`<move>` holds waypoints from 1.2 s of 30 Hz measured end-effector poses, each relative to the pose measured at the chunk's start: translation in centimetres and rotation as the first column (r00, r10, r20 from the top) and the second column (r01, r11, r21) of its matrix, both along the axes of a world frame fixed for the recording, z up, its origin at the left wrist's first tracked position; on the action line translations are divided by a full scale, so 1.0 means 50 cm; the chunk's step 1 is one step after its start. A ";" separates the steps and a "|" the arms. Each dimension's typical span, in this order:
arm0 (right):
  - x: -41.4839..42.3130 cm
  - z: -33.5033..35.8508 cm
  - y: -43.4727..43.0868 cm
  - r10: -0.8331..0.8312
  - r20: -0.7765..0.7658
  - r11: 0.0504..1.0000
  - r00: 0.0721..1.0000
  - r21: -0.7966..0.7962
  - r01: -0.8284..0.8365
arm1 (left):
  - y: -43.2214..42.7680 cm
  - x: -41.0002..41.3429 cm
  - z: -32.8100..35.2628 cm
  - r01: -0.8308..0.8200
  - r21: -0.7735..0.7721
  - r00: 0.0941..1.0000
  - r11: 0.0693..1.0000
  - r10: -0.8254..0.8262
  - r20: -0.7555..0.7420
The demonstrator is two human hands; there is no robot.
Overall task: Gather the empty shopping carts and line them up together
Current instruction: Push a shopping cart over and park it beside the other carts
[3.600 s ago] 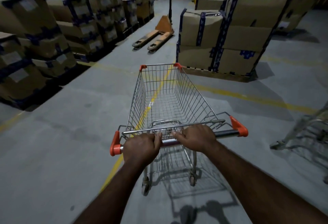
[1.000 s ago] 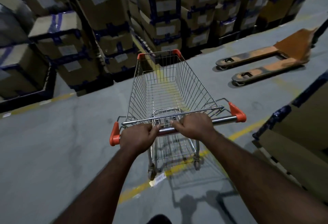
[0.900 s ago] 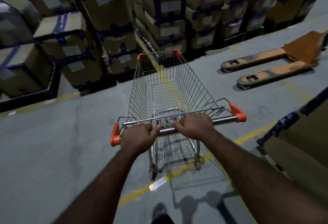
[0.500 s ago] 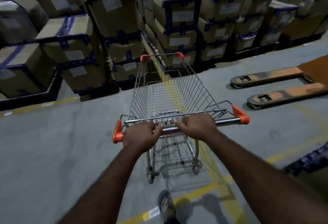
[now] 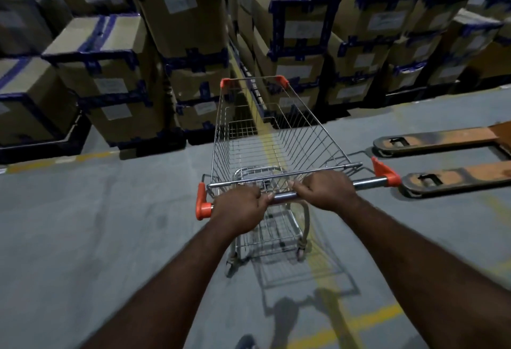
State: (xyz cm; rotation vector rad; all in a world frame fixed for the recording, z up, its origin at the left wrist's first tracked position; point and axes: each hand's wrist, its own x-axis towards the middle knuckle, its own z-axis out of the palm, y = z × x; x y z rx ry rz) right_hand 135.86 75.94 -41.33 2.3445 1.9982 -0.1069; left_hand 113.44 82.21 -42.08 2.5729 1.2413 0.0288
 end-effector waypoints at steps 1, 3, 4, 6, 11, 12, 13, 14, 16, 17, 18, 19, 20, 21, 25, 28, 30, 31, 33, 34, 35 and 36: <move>0.024 0.000 0.016 0.006 -0.001 1.000 1.000 -0.006 -0.006 | 0.009 0.019 0.002 0.007 -0.022 1.000 1.000 -0.007 0.001; 0.073 -0.003 0.049 0.015 0.010 1.000 1.000 -0.008 -0.015 | 0.025 0.057 0.000 0.004 -0.057 1.000 0.998 -0.004 0.003; 0.098 -0.005 0.068 0.026 0.022 1.000 0.999 0.000 -0.026 | 0.033 0.075 0.000 -0.008 -0.064 1.000 0.998 0.008 0.004; 0.141 -0.010 0.104 0.057 0.048 0.998 0.997 0.021 -0.058 | 0.051 0.109 -0.001 -0.030 -0.057 1.000 0.998 0.030 0.008; 0.219 -0.019 0.203 0.142 0.055 0.989 0.988 0.040 -0.144 | 0.097 0.180 0.001 -0.118 -0.021 0.993 0.993 0.118 -0.001; 0.233 -0.019 0.223 0.162 0.058 0.986 0.985 0.040 -0.164 | 0.108 0.193 0.002 -0.134 -0.023 0.991 0.991 0.133 -0.008; 0.246 -0.019 0.242 0.180 0.053 0.982 0.982 0.039 -0.182 | 0.119 0.207 0.002 -0.150 -0.035 0.989 0.988 0.150 -0.015; 0.260 -0.019 0.260 0.195 0.047 0.980 0.980 0.039 -0.197 | 0.129 0.220 0.003 -0.168 -0.051 0.986 0.985 0.167 -0.019; 0.284 -0.019 0.293 0.220 0.028 0.974 0.975 0.042 -0.221 | 0.148 0.246 0.007 -0.202 -0.084 0.979 0.976 0.200 -0.026; 0.296 -0.018 0.308 0.234 0.017 0.971 0.972 0.045 -0.235 | 0.155 0.258 0.008 -0.220 -0.097 0.976 0.971 0.218 -0.026; 0.308 -0.017 0.324 0.251 0.011 0.967 0.968 0.052 -0.251 | 0.162 0.272 0.009 -0.240 -0.106 0.971 0.965 0.238 -0.025; 0.319 -0.017 0.336 0.266 0.007 0.962 0.964 0.060 -0.266 | 0.168 0.284 0.009 -0.257 -0.117 0.966 0.959 0.256 -0.024; 0.329 -0.017 0.348 0.281 0.009 0.957 0.960 0.069 -0.281 | 0.173 0.295 0.011 -0.271 -0.125 0.962 0.954 0.271 -0.021; 0.338 -0.017 0.359 0.296 0.013 0.952 0.955 0.076 -0.296 | 0.178 0.305 0.011 -0.284 -0.131 0.959 0.950 0.284 -0.018; 0.363 -0.016 0.394 0.345 0.025 0.935 0.938 0.074 -0.345 | 0.187 0.333 0.017 -0.326 -0.135 0.945 0.936 0.327 -0.010; 0.371 -0.014 0.410 0.376 0.028 0.925 0.926 0.052 -0.377 | 0.189 0.346 0.025 -0.352 -0.134 0.935 0.927 0.355 0.001; 0.374 -0.012 0.414 0.391 0.041 0.919 0.920 0.034 -0.392 | 0.190 0.350 0.028 -0.363 -0.134 0.930 0.922 0.367 0.005; 0.374 -0.010 0.413 0.397 0.047 0.917 0.917 0.022 -0.398 | 0.188 0.351 0.029 -0.370 -0.133 0.927 0.920 0.374 0.007; 0.374 -0.007 0.412 0.406 0.041 0.914 0.913 -0.016 -0.406 | 0.185 0.352 0.032 -0.385 -0.144 0.921 0.912 0.390 0.010; 0.373 -0.003 0.412 0.408 0.025 0.912 0.912 -0.043 -0.407 | 0.184 0.353 0.034 -0.394 -0.159 0.916 0.905 0.401 0.012; 0.372 0.001 0.412 0.412 0.001 0.909 0.911 -0.077 -0.411 | 0.184 0.354 0.035 -0.402 -0.181 0.911 0.897 0.412 0.018; 0.371 0.005 0.413 0.415 -0.022 0.903 0.910 -0.113 -0.415 | 0.185 0.354 0.038 -0.409 -0.204 0.905 0.889 0.424 0.031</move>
